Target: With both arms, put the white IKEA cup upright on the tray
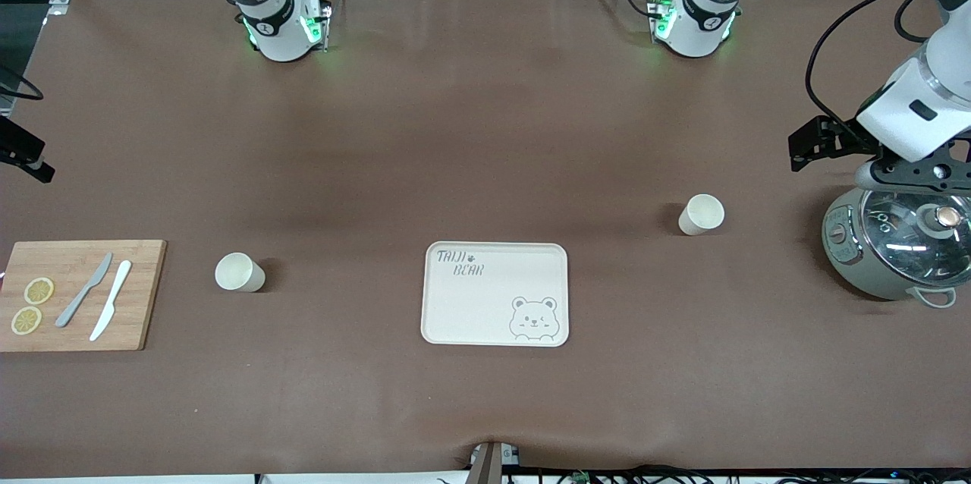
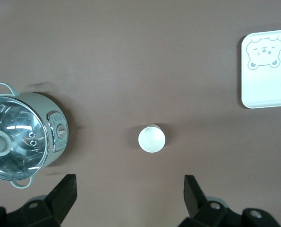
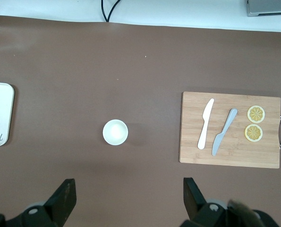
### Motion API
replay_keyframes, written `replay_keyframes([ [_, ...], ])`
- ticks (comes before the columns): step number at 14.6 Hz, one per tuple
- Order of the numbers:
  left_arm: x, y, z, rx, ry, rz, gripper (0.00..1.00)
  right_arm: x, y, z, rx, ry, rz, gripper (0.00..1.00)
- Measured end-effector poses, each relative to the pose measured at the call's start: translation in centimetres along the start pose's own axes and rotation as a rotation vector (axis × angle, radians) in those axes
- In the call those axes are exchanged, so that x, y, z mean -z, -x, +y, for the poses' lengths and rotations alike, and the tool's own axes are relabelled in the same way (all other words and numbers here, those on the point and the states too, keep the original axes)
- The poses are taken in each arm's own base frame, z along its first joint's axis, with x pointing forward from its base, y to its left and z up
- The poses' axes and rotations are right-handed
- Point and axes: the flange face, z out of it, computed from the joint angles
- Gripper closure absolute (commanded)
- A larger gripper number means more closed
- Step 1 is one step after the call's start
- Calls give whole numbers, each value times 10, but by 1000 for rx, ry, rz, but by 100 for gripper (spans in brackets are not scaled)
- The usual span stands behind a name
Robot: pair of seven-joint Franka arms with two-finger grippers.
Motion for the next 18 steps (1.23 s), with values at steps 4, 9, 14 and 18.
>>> replay_keyframes([
  [4,1,-1,-1,1,11,8,0,-2,-1,-3,12,-2,-4,0],
  [9,-40,-17,12,-16,32,28,0,-4,4,-5,28,-8,-51,0],
  [14,-110,-20,14,-18,32,-5,0,-11,-4,-41,94,-18,-59,0],
  [18,-158,-2,7,-8,31,45,0,-91,-29,-38,100,-9,-126,0],
])
